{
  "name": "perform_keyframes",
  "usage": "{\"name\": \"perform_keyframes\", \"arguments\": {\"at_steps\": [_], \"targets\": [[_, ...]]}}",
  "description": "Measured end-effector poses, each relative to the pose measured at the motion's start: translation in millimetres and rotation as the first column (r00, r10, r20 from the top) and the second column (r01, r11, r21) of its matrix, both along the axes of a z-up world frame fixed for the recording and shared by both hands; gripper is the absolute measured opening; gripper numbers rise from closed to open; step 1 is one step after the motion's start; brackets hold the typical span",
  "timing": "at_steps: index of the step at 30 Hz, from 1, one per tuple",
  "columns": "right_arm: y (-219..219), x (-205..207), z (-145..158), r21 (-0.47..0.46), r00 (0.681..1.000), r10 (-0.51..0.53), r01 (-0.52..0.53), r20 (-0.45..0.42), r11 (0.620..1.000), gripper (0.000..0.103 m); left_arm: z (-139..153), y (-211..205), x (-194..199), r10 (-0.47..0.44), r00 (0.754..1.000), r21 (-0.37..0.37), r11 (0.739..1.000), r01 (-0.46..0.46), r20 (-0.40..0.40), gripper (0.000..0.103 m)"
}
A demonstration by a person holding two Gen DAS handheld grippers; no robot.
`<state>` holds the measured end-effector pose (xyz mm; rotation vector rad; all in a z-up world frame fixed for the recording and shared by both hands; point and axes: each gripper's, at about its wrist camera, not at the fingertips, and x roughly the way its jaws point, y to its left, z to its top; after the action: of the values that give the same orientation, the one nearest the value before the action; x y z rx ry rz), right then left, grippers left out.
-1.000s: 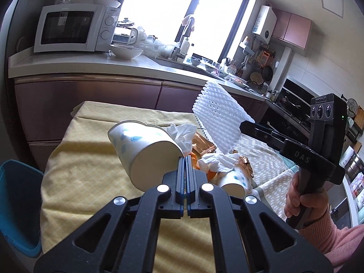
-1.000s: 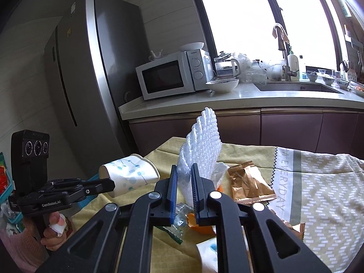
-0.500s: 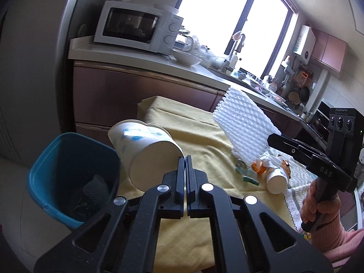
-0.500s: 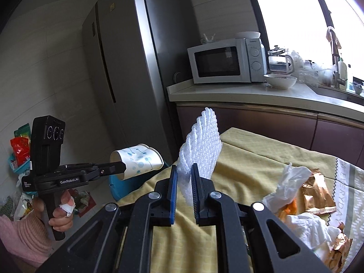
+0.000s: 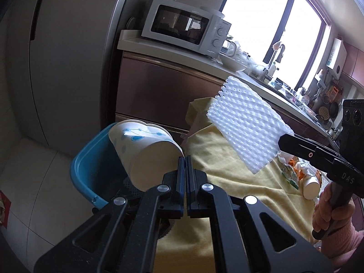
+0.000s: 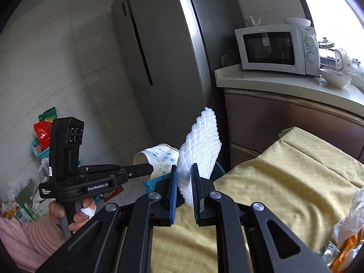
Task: Collect trash
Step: 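Carry the paper cup and foam net to the bin and release both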
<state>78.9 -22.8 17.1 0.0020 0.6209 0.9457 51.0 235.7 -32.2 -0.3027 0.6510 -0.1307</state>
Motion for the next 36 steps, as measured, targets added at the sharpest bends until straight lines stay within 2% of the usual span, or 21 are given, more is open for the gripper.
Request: {"name": "perform_keyframes", "arguments": {"at_steps": [10,24,32,36], "targets": [[59,24,-19,-0.029,0.991,0.078,-0.081,-0.107,0.996,0.011,-31,16,16,0.054,0.995,-0.002,0.999,-0.054,-0.079,0.002],[115,52,-70,-0.146,0.961,0.072,-0.114,-0.266,0.983,0.013,-72,32,46,0.094,0.980,-0.011,0.995,-0.098,-0.177,0.002],[114,65,-87,-0.148,0.948,0.028,-0.078,-0.318,0.986,0.018,-91,31,61,0.100,0.972,-0.029,0.994,-0.109,-0.214,0.003],[106,63,-84,-0.136,0.948,0.020,-0.066,-0.318,0.989,0.021,-93,32,63,0.112,0.971,-0.047,0.991,-0.124,-0.212,0.003]]}}
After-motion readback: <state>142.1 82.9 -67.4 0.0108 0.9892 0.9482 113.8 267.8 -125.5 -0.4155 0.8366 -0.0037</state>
